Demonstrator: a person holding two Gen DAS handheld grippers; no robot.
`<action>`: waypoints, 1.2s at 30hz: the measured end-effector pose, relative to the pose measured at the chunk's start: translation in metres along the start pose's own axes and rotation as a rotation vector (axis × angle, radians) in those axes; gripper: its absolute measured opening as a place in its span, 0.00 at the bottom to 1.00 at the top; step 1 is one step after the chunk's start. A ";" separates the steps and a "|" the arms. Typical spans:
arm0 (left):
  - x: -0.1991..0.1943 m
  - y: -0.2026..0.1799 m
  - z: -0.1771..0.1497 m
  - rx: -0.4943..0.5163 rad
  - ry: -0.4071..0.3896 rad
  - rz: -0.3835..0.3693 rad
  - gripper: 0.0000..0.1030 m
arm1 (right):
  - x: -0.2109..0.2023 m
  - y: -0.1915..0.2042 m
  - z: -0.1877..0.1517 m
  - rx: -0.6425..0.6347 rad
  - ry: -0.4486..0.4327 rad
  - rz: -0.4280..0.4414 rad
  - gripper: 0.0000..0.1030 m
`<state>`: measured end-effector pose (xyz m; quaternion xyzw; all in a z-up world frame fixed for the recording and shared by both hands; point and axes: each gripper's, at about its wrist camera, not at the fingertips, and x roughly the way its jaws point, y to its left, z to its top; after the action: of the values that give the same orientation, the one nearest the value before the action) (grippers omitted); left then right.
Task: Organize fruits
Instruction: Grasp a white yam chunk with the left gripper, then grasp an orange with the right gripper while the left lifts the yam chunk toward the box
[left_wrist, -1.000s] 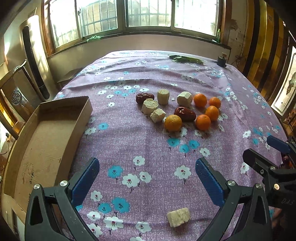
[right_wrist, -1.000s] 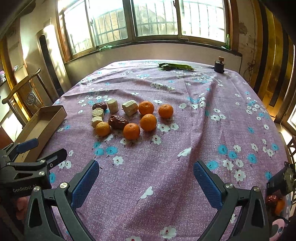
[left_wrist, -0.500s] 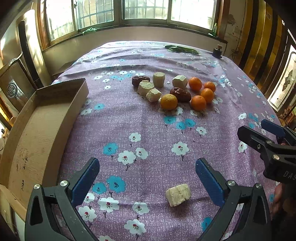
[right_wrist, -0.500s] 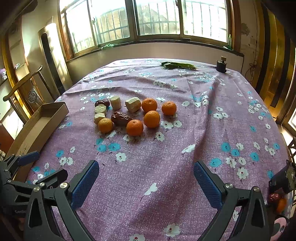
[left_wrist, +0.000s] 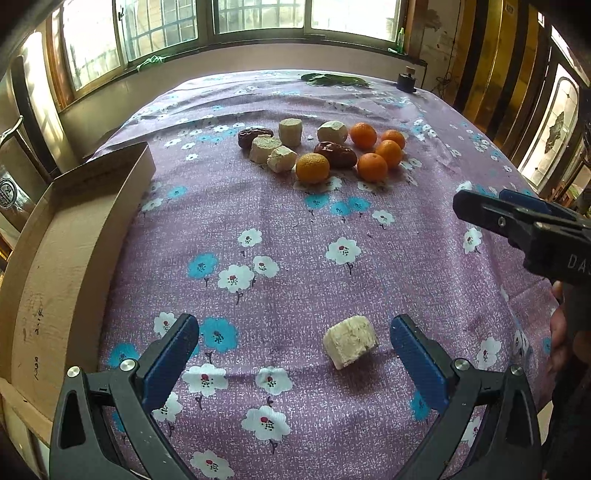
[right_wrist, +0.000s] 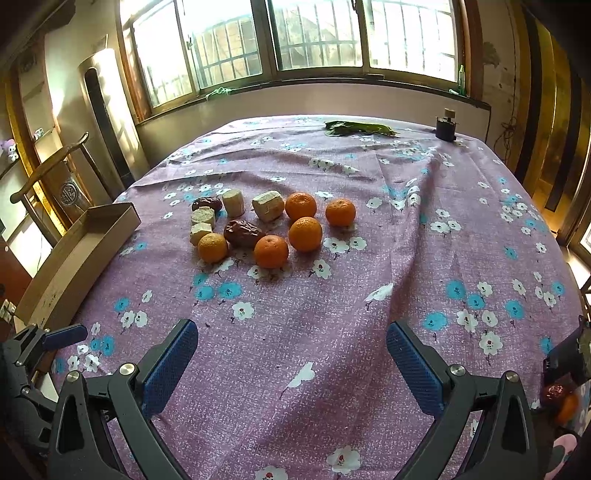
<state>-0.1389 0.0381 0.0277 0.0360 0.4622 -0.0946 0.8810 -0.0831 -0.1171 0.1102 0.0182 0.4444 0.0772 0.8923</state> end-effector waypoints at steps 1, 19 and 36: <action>0.001 -0.001 -0.001 0.006 0.002 -0.006 1.00 | 0.000 0.000 0.000 0.002 -0.001 0.005 1.00; 0.007 0.002 0.003 0.037 0.018 -0.062 0.30 | 0.008 0.009 0.002 -0.025 0.012 0.081 0.93; -0.021 0.086 0.058 -0.127 -0.022 0.077 0.30 | 0.098 0.073 0.053 -0.142 0.139 0.204 0.58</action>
<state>-0.0859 0.1165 0.0758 -0.0030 0.4559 -0.0316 0.8894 0.0083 -0.0280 0.0724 -0.0053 0.4945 0.2001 0.8458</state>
